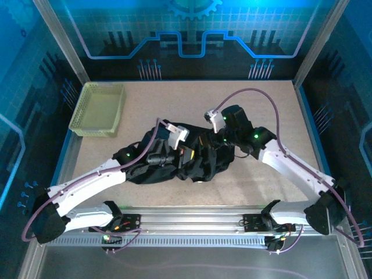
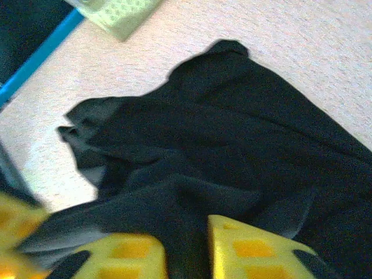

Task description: Fold the inside-out t-shirt

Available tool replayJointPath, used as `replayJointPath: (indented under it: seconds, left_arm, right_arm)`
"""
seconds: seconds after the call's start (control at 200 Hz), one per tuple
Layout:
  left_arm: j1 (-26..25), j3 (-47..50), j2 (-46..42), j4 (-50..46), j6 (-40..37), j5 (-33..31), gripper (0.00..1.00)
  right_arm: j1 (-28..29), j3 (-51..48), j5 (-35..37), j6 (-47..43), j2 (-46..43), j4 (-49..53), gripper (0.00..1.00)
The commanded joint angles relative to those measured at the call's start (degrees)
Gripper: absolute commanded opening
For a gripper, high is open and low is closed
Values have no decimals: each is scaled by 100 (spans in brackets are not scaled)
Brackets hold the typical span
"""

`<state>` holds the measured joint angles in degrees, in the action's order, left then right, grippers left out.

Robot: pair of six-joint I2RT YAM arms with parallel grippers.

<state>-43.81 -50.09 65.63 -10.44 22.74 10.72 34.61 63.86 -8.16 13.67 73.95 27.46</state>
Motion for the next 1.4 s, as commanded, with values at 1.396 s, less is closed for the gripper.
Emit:
replayJointPath:
  seconds: [1.396]
  left_arm:
    - [848, 383, -150, 679, 793, 1090, 0]
  right_arm:
    - [1232, -334, 1686, 1351, 139, 57, 44]
